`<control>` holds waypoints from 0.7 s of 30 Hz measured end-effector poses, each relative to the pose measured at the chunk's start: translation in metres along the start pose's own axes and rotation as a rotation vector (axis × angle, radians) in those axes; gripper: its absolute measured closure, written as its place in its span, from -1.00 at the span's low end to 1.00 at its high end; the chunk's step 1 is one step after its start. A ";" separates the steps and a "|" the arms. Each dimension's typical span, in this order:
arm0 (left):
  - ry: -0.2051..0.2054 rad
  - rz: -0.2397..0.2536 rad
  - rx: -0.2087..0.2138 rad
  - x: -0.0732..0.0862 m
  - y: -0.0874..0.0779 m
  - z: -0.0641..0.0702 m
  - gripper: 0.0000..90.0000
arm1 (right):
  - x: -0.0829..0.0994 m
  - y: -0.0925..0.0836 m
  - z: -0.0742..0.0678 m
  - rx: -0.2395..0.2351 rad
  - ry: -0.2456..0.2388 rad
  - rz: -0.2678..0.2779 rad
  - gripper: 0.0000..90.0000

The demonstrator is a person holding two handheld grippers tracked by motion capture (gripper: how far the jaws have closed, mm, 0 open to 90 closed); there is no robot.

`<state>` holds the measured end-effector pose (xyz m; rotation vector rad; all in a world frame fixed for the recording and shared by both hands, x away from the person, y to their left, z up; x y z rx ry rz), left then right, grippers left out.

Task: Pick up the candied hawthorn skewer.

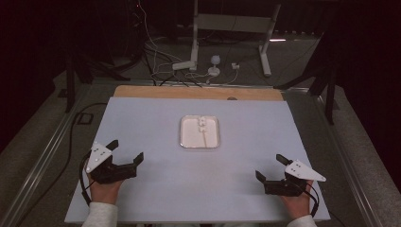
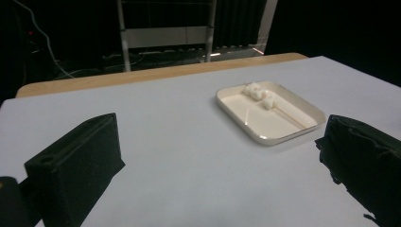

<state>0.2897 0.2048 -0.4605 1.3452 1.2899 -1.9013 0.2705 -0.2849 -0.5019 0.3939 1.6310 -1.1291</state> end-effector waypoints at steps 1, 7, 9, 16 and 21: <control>0.001 -0.003 0.006 -0.002 0.002 0.001 -0.99 | 0.000 0.000 0.000 0.000 0.000 0.000 -1.00; 0.020 -0.012 0.021 -0.016 0.017 0.007 -0.99 | 0.001 0.001 0.000 0.005 -0.005 -0.007 -1.00; 0.024 -0.011 0.025 -0.020 0.021 0.009 -0.99 | 0.001 0.001 0.000 0.010 -0.005 -0.006 -1.00; 0.021 -0.010 0.035 -0.030 0.036 0.014 -0.99 | 0.001 0.001 -0.001 0.012 -0.004 -0.009 -1.00; 0.011 -0.003 0.040 -0.036 0.047 0.018 -0.99 | 0.001 0.001 0.000 0.016 -0.001 -0.007 -1.00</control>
Point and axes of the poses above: each handheld gripper's, and its own axes: y roughly forward along the jaws, x roughly out of its underside, z roughly to its right, the point moved 4 cm from there along y, roughly forward along the jaws, and after that the axes turned 6 degrees about -z, right-handed, at the moved point
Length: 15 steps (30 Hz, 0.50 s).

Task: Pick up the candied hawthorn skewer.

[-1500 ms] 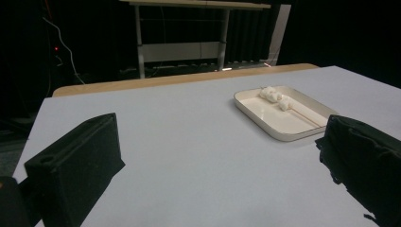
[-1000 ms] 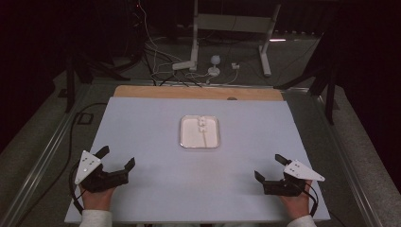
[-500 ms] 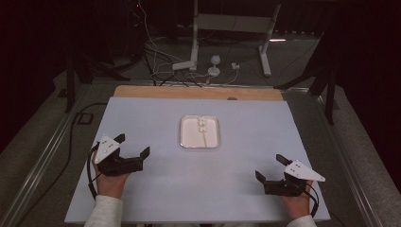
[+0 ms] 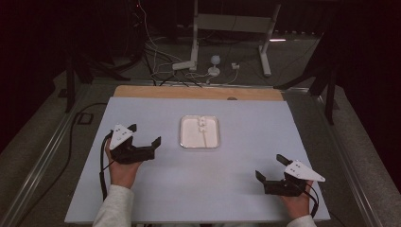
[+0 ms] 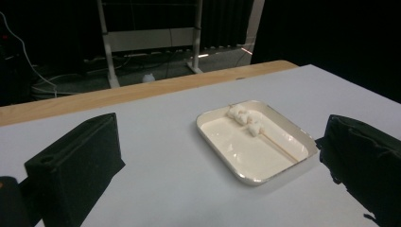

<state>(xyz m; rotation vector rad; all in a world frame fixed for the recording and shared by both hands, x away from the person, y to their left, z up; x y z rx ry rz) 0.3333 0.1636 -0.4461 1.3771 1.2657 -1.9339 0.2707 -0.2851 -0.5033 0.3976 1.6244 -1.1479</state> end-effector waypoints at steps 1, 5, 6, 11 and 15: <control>0.000 -0.001 -0.001 -0.001 0.003 0.001 -0.99 | 0.000 0.000 0.000 0.000 0.000 -0.001 -1.00; -0.003 -0.009 -0.001 -0.003 0.014 0.003 -0.99 | 0.000 -0.001 0.000 0.002 0.003 0.001 -1.00; -0.005 -0.011 0.000 -0.004 0.018 0.004 -0.99 | 0.000 -0.001 0.000 0.002 0.003 0.001 -1.00; 0.013 -0.034 -0.005 -0.006 0.035 0.009 -0.99 | 0.000 -0.001 0.001 0.006 0.003 0.005 -1.00; 0.020 -0.049 -0.005 -0.008 0.049 0.013 -0.99 | 0.000 -0.001 0.001 0.007 0.004 0.005 -1.00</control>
Point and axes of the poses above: each handheld gripper's, and its own axes: y roughly forward along the jaws, x roughly out of its underside, z roughly to its right, the point moved 4 cm from there along y, roughly forward along the jaws, and after that the axes turned 6 degrees about -z, right-handed, at the moved point
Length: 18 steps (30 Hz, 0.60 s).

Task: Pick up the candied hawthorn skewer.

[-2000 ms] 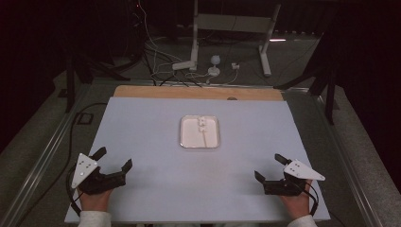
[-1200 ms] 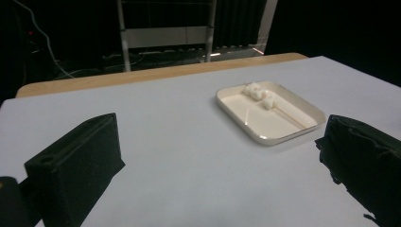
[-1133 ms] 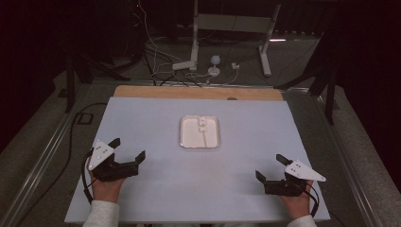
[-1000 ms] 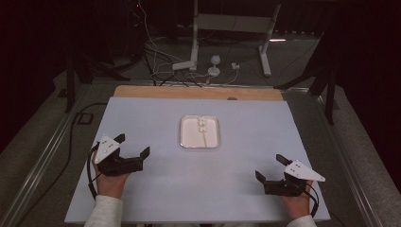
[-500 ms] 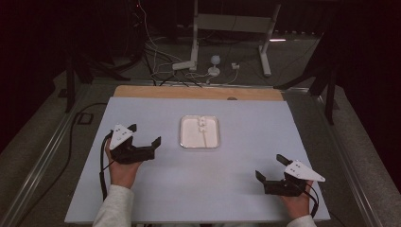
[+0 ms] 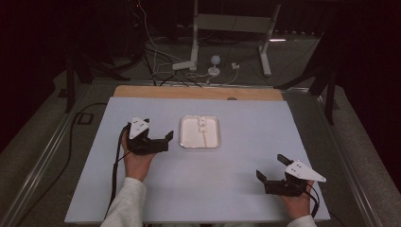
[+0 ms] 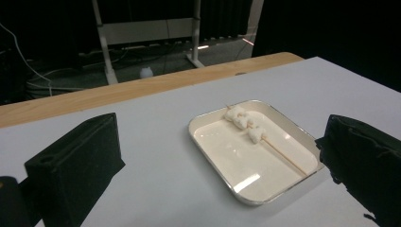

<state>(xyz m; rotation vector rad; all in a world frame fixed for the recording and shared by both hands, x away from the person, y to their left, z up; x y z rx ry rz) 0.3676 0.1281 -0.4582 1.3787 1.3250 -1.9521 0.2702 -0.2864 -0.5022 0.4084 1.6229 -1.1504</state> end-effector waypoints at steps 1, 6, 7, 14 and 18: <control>-0.001 -0.001 0.001 -0.001 0.003 0.001 -0.99 | 0.000 0.000 0.000 0.000 -0.001 0.000 -1.00; -0.001 -0.010 0.004 -0.003 0.017 0.005 -0.99 | 0.000 0.000 0.000 0.002 -0.002 -0.001 -1.00; -0.002 -0.012 0.007 -0.004 0.020 0.006 -0.99 | 0.000 0.000 0.000 0.002 -0.002 -0.001 -1.00; 0.004 -0.021 0.017 -0.007 0.037 0.013 -0.99 | 0.000 0.000 -0.001 0.003 -0.007 -0.003 -1.00; 0.009 -0.029 0.019 -0.006 0.047 0.017 -0.99 | 0.000 0.001 -0.001 0.004 -0.012 -0.003 -1.00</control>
Point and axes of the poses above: each handheld gripper's, and its own axes: y roughly forward along the jaws, x roughly out of its underside, z roughly to its right, the point moved 4 cm from there along y, roughly forward along the jaws, and after that the axes turned 6 degrees about -z, right-handed, at the moved point
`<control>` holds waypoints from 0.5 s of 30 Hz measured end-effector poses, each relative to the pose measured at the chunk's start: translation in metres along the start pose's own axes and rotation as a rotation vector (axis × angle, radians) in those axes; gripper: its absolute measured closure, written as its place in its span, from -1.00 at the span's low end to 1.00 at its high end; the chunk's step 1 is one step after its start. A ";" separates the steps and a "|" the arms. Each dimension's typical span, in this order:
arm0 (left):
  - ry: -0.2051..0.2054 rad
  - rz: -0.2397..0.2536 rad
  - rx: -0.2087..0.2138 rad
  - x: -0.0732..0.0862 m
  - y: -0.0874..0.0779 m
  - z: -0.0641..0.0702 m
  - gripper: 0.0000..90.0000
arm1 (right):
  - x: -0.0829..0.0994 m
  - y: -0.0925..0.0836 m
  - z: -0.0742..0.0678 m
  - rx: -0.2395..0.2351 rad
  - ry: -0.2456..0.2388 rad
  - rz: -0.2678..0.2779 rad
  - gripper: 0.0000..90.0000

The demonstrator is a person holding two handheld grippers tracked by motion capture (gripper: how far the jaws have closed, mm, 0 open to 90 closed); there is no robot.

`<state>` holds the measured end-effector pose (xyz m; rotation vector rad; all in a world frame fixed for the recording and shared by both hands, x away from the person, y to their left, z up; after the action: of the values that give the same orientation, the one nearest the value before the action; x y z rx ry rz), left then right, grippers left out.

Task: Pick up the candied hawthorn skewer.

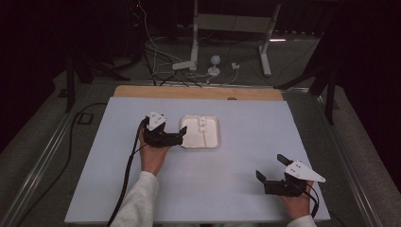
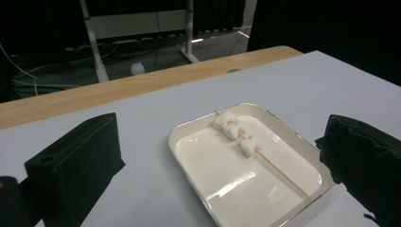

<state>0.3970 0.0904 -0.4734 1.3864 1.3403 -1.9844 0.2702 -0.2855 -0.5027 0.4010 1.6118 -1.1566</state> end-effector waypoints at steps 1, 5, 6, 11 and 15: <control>-0.002 -0.002 0.001 0.000 0.003 0.001 -0.99 | 0.000 0.000 0.000 0.000 0.000 0.000 -1.00; -0.002 -0.009 0.005 0.002 0.012 0.004 -0.99 | 0.000 0.000 0.000 0.001 -0.001 -0.001 -1.00; -0.006 -0.010 0.007 0.003 0.014 0.005 -0.99 | 0.000 0.000 0.000 0.001 -0.001 -0.001 -1.00; -0.013 -0.023 0.006 0.005 0.026 0.010 -0.99 | 0.000 0.000 -0.001 0.002 -0.004 -0.003 -1.00; -0.019 -0.028 0.006 0.006 0.034 0.015 -0.99 | 0.000 0.000 -0.001 0.002 -0.006 -0.004 -1.00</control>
<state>0.4117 0.0630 -0.4944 1.3551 1.3539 -2.0158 0.2699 -0.2846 -0.5029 0.3959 1.6070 -1.1614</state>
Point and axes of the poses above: each handheld gripper's, and its own axes: y roughly forward along the jaws, x roughly out of its underside, z roughly to its right, the point moved 4 cm from there along y, roughly forward along the jaws, and after that the axes turned 6 degrees about -z, right-handed, at the moved point
